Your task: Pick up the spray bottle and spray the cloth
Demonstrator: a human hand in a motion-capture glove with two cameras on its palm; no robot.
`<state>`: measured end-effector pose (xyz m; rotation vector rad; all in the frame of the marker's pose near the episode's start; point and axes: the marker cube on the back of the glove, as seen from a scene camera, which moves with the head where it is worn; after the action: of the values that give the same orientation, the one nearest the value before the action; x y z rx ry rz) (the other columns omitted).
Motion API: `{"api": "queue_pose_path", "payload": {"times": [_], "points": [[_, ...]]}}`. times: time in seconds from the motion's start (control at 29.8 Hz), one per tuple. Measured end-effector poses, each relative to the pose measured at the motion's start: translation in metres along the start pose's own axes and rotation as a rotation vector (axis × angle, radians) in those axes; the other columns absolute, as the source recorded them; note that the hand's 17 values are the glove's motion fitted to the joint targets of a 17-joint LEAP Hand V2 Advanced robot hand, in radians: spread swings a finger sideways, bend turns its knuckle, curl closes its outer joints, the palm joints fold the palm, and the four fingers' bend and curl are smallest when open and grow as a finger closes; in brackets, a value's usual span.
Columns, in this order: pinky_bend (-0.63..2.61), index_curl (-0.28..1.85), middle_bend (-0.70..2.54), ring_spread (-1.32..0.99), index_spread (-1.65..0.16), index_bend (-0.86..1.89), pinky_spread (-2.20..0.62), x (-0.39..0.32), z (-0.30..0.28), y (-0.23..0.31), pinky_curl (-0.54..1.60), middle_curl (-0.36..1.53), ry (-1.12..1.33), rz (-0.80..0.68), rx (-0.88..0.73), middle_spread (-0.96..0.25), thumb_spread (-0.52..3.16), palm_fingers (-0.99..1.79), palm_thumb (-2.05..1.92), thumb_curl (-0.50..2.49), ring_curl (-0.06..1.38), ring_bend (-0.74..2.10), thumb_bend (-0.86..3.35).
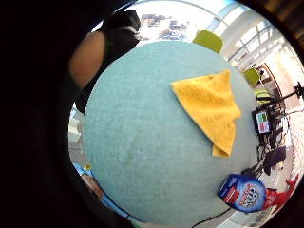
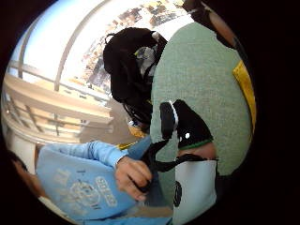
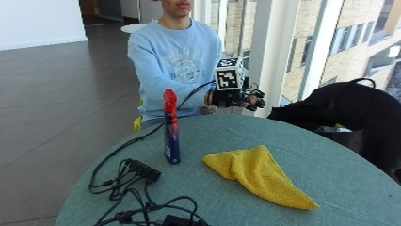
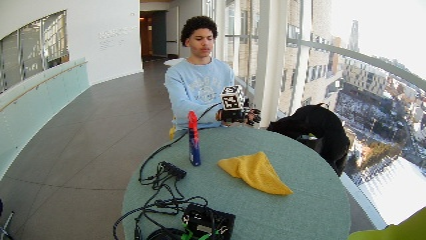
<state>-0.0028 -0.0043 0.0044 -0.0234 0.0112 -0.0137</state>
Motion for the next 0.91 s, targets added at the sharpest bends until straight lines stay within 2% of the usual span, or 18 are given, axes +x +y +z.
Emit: {"api": "queue_pose_path", "payload": {"times": [0.17,0.37,0.91], "points": [[0.27,0.13,0.41,-0.01,-0.27,0.18,0.16,-0.006,0.012,-0.009,0.12,0.16,0.021,-0.003,-0.058,-0.06,0.65,0.56,0.54,0.14,0.13,0.30,0.32],[0.23,0.19,0.41,-0.02,-0.34,0.17,0.19,0.006,0.019,-0.016,0.17,0.21,0.035,0.029,-0.105,-0.08,0.87,0.53,0.57,0.18,0.17,0.28,0.30],[0.20,0.25,0.35,-0.01,-0.39,0.16,0.23,0.019,0.025,-0.008,0.24,0.28,0.040,0.074,-0.136,-0.09,1.08,0.46,0.61,0.25,0.21,0.25,0.19]]}}
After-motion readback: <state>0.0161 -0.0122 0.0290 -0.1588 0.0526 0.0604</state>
